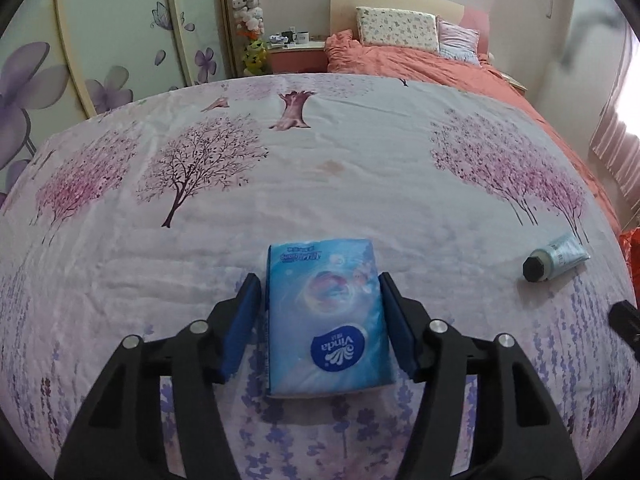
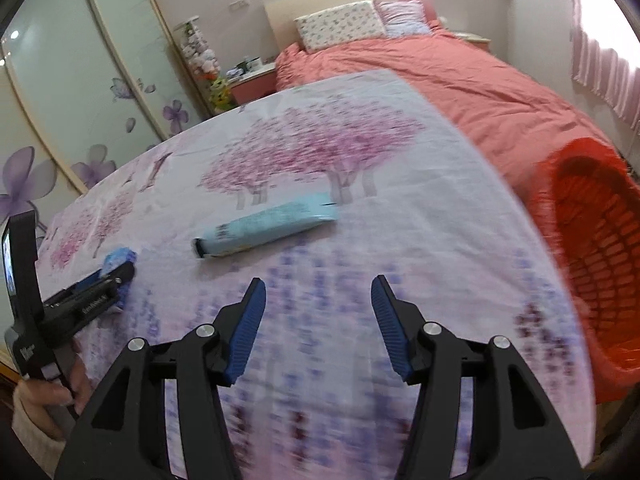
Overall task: Collect trash
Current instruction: 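Move the left tool to the blue tissue pack and close on it, then grasp the light blue cream tube with the right tool while the left tool holds the tissue pack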
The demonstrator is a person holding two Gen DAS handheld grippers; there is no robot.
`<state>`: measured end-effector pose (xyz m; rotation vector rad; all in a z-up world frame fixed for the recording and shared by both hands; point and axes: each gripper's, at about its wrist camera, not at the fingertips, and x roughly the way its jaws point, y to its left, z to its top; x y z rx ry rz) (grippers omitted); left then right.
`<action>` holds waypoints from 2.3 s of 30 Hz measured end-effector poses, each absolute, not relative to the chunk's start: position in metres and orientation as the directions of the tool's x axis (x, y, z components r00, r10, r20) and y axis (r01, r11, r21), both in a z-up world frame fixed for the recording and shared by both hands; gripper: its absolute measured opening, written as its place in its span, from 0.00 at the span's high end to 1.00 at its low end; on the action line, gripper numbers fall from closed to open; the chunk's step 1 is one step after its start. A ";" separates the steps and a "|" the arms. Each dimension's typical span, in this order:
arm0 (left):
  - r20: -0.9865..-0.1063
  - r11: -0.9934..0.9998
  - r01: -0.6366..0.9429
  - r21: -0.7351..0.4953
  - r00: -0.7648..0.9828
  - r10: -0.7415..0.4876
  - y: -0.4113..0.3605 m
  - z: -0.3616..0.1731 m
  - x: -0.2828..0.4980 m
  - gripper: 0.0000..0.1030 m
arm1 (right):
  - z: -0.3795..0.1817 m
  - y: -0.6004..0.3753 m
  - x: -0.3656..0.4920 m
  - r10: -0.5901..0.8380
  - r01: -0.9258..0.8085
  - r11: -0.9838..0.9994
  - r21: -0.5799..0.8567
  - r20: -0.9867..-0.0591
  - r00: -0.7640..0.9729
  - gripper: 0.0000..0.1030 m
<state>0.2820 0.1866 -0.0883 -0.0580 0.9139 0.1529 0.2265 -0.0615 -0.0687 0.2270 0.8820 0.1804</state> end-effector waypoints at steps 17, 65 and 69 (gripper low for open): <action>-0.786 0.986 -0.159 -0.052 0.615 0.058 0.194 -0.090 0.277 0.43 | -0.073 -0.001 0.311 0.470 -0.206 0.881 0.425 -0.749 0.466 0.68; -0.793 0.987 -0.162 -0.009 0.603 0.091 0.190 -0.090 0.276 0.42 | -0.087 -0.047 0.266 0.129 -0.029 0.989 0.142 -0.768 0.627 0.66; -0.793 0.987 -0.162 -0.009 0.603 0.092 0.191 -0.090 0.276 0.42 | -0.087 -0.054 0.271 0.169 0.004 0.976 0.218 -0.768 0.618 0.66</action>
